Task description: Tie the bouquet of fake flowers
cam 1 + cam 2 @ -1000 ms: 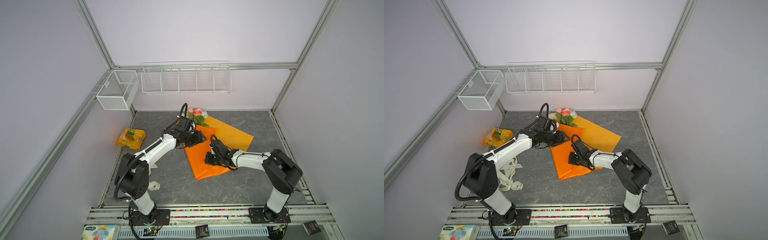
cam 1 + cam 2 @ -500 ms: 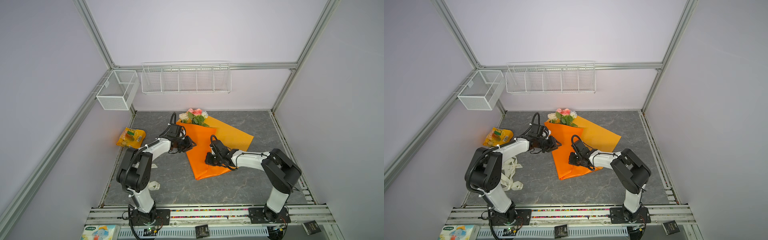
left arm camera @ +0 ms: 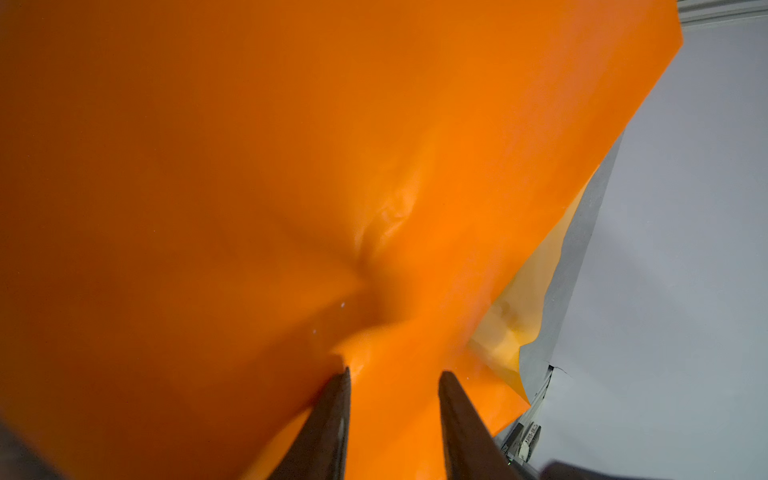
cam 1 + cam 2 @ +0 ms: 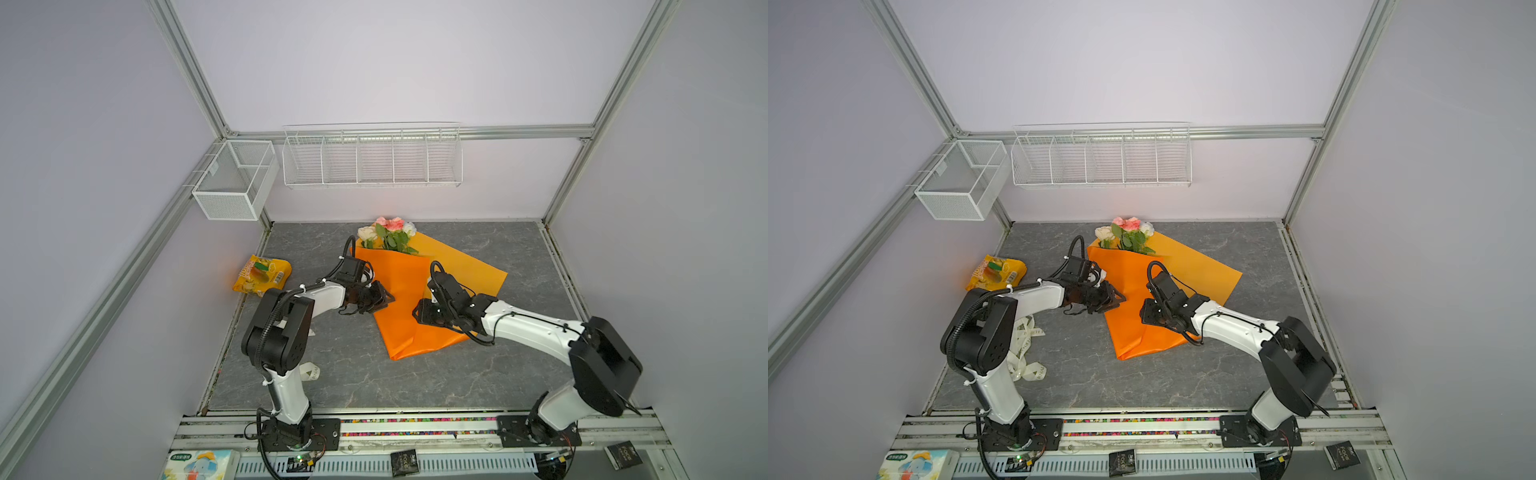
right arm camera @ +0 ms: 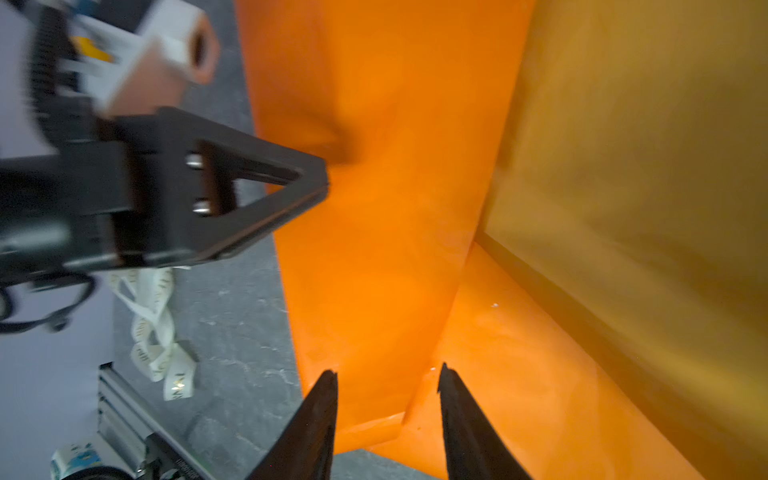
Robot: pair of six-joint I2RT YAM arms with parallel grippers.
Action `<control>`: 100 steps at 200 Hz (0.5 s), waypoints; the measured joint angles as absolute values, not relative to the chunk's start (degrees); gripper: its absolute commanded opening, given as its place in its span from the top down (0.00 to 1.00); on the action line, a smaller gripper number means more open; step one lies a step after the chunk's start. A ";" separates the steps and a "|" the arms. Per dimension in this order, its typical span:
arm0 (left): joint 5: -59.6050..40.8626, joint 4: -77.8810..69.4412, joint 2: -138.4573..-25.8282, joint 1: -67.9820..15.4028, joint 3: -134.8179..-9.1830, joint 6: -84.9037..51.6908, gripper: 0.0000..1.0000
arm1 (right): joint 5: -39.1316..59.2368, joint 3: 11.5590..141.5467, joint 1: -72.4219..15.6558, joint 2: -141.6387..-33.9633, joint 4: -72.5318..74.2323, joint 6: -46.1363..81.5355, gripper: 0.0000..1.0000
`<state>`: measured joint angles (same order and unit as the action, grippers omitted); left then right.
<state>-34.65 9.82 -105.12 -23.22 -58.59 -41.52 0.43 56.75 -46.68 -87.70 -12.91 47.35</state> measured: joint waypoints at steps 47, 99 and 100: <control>-35.68 9.26 -105.12 -23.86 -58.59 -41.30 0.64 | 7.81 60.90 -51.20 -96.42 -10.17 46.24 0.82; -35.90 9.28 -105.12 -23.90 -58.59 -40.88 0.63 | 12.10 57.84 -52.49 -103.11 -9.37 46.70 0.85; -35.90 9.28 -105.12 -23.90 -58.59 -40.88 0.63 | 12.10 57.76 -52.49 -103.11 -9.34 46.70 0.85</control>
<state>-35.90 9.28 -105.12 -23.90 -58.59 -40.88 12.10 57.76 -52.49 -103.11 -9.34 46.70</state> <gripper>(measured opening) 0.365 0.161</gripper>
